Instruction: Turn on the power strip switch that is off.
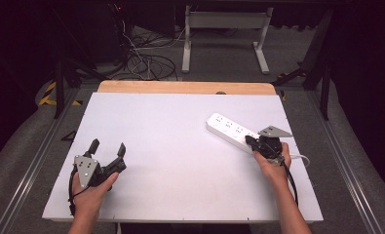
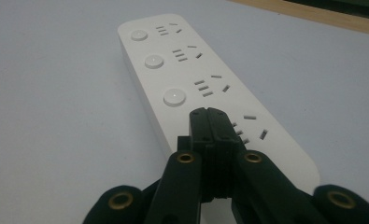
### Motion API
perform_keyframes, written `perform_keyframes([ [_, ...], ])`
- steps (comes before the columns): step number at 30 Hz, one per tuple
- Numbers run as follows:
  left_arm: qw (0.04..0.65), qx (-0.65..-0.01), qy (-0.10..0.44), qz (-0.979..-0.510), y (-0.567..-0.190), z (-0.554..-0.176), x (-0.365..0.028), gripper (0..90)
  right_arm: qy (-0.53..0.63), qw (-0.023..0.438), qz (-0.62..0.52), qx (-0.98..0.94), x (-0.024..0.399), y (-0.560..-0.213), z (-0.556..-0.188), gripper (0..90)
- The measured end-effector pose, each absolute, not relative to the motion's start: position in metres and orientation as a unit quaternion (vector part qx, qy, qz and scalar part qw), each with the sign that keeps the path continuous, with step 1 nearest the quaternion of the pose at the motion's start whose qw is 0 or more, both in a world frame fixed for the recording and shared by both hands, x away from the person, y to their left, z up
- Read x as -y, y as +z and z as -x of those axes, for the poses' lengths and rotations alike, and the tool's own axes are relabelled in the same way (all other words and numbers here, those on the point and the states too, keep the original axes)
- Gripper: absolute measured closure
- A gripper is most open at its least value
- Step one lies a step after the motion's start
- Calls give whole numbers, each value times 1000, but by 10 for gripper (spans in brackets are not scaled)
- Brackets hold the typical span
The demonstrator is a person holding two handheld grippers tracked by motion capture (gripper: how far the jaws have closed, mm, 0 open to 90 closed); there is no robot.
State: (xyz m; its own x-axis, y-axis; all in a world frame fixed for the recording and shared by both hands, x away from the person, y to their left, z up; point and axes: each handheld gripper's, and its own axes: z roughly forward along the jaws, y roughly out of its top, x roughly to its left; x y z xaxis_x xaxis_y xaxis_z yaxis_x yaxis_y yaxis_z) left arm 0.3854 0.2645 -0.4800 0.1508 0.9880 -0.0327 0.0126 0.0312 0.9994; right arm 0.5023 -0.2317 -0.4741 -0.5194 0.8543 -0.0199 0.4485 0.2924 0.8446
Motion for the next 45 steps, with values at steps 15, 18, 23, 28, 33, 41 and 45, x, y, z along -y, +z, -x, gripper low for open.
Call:
perform_keyframes([
  [15, 542, -470, 449, -532, -480, -385, -263, 140, 412, 251, -430, -763, 228, -476, -502, 900],
  [18, 542, -470, 450, -532, -480, -385, -264, 140, 412, 250, -432, -762, 228, -476, -502, 900],
  [23, 541, -471, 452, -530, -479, -383, -266, 140, 408, 258, -437, -759, 230, -476, -502, 900],
  [28, 541, -470, 451, -532, -480, -384, -264, 140, 406, 257, -443, -756, 229, -477, -503, 900],
  [33, 542, -470, 449, -533, -480, -385, -264, 140, 405, 256, -438, -760, 228, -477, -502, 900],
  [41, 542, -469, 452, -532, -480, -383, -266, 140, 395, 268, -439, -761, 219, -477, -502, 900],
  [45, 541, -472, 451, -529, -480, -382, -269, 141, 395, 269, -444, -758, 222, -477, -502, 900],
])
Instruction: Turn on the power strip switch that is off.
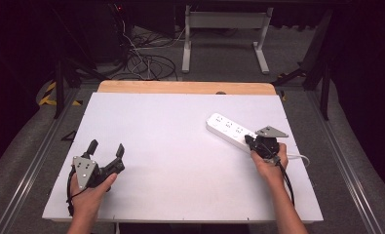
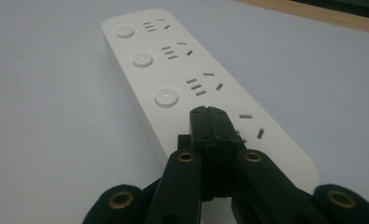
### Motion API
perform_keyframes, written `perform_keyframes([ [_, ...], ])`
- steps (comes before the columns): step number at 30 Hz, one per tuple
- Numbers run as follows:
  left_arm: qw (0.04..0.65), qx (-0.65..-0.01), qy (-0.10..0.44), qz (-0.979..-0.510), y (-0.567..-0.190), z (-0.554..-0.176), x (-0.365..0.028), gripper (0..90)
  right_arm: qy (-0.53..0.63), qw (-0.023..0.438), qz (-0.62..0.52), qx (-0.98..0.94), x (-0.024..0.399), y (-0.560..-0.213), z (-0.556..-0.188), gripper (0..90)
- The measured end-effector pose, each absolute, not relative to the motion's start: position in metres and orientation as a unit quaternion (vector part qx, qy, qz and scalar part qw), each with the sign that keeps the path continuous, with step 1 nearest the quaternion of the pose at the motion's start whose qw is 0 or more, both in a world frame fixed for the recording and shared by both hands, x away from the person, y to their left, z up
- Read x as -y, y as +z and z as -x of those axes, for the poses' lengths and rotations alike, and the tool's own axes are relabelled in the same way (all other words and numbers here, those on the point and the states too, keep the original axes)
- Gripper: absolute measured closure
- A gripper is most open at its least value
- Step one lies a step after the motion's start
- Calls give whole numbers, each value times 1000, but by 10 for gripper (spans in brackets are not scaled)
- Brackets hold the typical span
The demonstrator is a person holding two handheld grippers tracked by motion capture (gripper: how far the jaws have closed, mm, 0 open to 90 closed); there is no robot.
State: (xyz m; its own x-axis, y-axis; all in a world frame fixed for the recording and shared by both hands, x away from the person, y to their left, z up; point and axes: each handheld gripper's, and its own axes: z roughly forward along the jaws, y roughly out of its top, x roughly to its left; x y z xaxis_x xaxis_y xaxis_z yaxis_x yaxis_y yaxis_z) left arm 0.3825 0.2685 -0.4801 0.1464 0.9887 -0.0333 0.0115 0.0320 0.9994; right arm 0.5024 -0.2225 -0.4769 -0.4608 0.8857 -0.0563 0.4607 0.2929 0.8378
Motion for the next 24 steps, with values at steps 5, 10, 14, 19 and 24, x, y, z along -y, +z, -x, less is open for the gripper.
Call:
perform_keyframes([
  [5, 541, -473, 454, -527, -479, -381, -269, 140, 392, 263, -445, -760, 222, -476, -502, 900],
  [10, 541, -471, 454, -528, -479, -381, -267, 141, 391, 269, -448, -758, 221, -478, -501, 900],
  [14, 542, -473, 453, -527, -479, -382, -268, 140, 391, 274, -445, -758, 220, -478, -501, 900],
  [19, 543, -474, 452, -526, -479, -382, -268, 140, 398, 273, -447, -753, 222, -480, -500, 900],
  [24, 542, -471, 452, -529, -479, -383, -267, 140, 405, 273, -443, -752, 223, -481, -499, 900],
])
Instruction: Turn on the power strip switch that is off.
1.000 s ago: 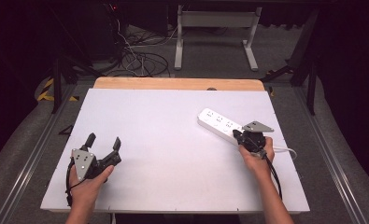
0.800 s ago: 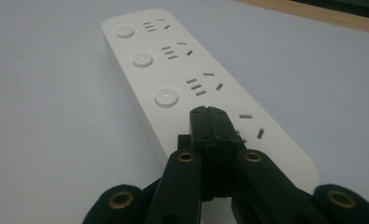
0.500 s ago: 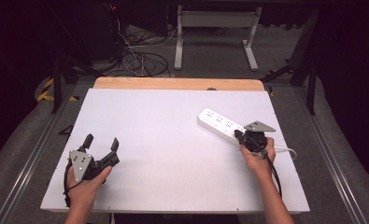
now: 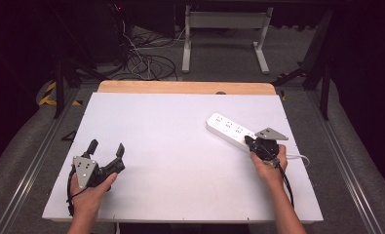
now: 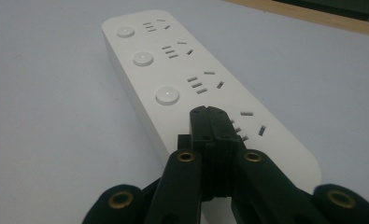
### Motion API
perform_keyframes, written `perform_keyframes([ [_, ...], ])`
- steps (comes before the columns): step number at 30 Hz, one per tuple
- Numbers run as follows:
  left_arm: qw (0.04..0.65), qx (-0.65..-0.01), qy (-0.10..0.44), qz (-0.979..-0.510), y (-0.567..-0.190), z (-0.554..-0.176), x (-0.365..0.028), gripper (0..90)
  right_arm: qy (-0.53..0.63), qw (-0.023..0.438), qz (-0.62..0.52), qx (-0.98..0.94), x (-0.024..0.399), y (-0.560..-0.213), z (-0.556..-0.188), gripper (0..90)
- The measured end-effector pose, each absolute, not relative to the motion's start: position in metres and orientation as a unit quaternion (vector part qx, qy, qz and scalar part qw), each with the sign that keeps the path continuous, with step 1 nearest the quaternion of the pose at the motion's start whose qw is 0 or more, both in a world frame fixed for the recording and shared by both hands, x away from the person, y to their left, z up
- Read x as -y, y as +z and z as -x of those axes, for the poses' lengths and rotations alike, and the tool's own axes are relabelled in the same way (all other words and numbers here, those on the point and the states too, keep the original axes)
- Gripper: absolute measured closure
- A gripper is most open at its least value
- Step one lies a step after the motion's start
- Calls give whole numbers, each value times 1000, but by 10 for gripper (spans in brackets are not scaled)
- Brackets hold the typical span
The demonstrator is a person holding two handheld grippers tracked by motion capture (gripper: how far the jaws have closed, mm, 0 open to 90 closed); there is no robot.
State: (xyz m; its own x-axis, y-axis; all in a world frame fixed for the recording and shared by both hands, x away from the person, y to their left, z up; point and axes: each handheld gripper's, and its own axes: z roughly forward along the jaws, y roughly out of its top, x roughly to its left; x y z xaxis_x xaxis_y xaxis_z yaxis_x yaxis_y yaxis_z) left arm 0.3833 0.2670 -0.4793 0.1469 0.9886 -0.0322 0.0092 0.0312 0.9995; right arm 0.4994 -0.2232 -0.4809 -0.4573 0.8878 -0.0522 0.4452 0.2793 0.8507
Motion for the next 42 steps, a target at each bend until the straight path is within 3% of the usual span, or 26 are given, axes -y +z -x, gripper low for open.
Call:
perform_keyframes([
  [17, 540, -472, 452, -530, -480, -383, -266, 141, 418, 271, -431, -752, 221, -481, -500, 900],
  [42, 542, -468, 449, -534, -480, -385, -262, 141, 518, 322, -405, -681, 245, -468, -475, 900],
])
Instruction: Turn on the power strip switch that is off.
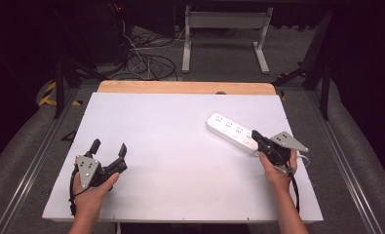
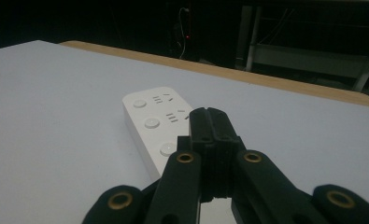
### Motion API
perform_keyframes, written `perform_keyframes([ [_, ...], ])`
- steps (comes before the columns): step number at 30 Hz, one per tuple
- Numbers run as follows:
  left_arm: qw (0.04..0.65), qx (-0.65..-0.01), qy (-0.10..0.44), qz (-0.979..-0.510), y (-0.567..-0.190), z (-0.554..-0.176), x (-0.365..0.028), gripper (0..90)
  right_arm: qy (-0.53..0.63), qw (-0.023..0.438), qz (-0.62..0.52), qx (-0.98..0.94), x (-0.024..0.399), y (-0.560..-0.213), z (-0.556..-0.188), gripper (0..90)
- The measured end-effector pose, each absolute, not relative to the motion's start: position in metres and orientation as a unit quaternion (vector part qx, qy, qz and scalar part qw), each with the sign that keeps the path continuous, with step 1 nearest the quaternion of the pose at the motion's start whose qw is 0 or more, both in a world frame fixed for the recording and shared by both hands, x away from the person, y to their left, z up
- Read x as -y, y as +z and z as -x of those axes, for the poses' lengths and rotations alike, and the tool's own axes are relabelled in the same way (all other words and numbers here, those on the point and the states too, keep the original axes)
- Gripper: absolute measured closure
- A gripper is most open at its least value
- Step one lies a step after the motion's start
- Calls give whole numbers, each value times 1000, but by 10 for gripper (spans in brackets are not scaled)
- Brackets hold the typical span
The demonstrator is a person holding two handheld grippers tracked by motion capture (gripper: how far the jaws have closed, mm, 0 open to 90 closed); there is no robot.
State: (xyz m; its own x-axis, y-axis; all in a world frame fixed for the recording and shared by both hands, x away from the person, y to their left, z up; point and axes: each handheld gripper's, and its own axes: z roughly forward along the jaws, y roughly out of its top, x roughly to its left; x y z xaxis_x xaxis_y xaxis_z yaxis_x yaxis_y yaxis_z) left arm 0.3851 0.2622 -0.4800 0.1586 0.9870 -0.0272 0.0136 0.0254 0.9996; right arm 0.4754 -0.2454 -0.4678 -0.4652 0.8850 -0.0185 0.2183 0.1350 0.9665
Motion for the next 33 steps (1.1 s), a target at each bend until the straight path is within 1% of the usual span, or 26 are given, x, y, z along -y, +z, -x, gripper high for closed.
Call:
perform_keyframes([
  [7, 541, -468, 449, -536, -480, -385, -262, 141, 521, 330, -409, -673, 251, -467, -474, 900],
  [12, 541, -468, 449, -535, -480, -385, -262, 141, 532, 333, -406, -665, 251, -467, -473, 747],
  [15, 541, -468, 449, -536, -480, -385, -262, 141, 535, 336, -404, -661, 251, -465, -472, 678],
  [16, 541, -468, 449, -536, -480, -386, -262, 141, 535, 336, -404, -661, 251, -465, -472, 678],
  [19, 541, -467, 449, -536, -480, -386, -262, 141, 542, 343, -406, -651, 253, -463, -469, 572],
  [21, 542, -467, 449, -536, -480, -386, -262, 141, 548, 348, -406, -643, 255, -461, -467, 473],
  [22, 542, -467, 448, -537, -480, -386, -262, 141, 548, 348, -406, -643, 255, -461, -467, 473],
  [28, 542, -466, 448, -537, -480, -387, -260, 141, 571, 347, -387, -635, 264, -456, -460, 215],
  [30, 542, -466, 448, -536, -480, -387, -260, 141, 572, 360, -379, -632, 266, -455, -455, 140],
  [31, 543, -466, 448, -536, -480, -387, -260, 141, 572, 366, -380, -627, 268, -454, -452, 104],
  [33, 543, -466, 447, -536, -480, -387, -260, 141, 578, 373, -386, -615, 270, -453, -448, 71],
])
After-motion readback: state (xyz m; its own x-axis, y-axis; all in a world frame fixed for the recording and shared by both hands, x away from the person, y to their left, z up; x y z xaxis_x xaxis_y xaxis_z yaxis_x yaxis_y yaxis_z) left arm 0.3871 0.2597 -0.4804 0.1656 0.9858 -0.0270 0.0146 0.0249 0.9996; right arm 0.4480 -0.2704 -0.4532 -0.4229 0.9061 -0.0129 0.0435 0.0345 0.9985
